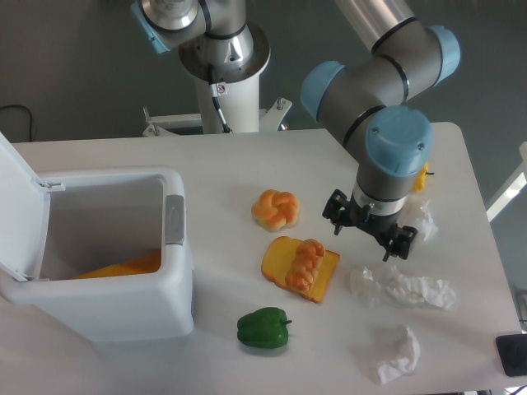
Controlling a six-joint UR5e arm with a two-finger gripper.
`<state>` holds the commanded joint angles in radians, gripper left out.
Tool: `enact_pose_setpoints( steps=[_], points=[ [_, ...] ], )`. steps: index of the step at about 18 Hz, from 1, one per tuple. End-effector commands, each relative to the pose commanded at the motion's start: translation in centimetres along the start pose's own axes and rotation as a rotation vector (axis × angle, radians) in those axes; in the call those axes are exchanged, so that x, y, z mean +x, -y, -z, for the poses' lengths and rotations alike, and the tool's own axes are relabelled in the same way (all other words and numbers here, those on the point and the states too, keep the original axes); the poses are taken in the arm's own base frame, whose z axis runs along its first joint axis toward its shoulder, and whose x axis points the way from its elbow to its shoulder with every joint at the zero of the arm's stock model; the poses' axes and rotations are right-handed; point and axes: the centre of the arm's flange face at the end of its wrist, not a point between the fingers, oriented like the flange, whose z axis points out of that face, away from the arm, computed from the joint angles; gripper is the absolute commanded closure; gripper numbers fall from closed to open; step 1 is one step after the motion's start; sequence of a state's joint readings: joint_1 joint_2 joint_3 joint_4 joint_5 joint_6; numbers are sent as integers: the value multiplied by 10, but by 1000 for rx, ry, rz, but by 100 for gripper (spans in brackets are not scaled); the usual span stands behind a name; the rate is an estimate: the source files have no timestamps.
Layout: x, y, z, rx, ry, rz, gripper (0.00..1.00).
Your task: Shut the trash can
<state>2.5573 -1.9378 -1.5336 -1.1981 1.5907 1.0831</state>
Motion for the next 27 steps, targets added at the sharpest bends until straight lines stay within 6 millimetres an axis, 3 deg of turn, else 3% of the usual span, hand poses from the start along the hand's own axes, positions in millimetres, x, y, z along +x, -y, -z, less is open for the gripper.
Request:
enact_pose_setpoints(
  steps=[3, 7, 11, 13, 21, 27],
  points=[
    [33, -8, 42, 35, 40, -4, 0],
    [107, 16, 104, 167, 57, 76, 0],
    [165, 30, 138, 222, 27, 70, 0],
    [184, 27, 155, 231, 25, 88, 0],
    [269, 30, 200, 278, -66, 74, 0],
    [326, 59, 210, 312, -132, 121, 0]
  ],
)
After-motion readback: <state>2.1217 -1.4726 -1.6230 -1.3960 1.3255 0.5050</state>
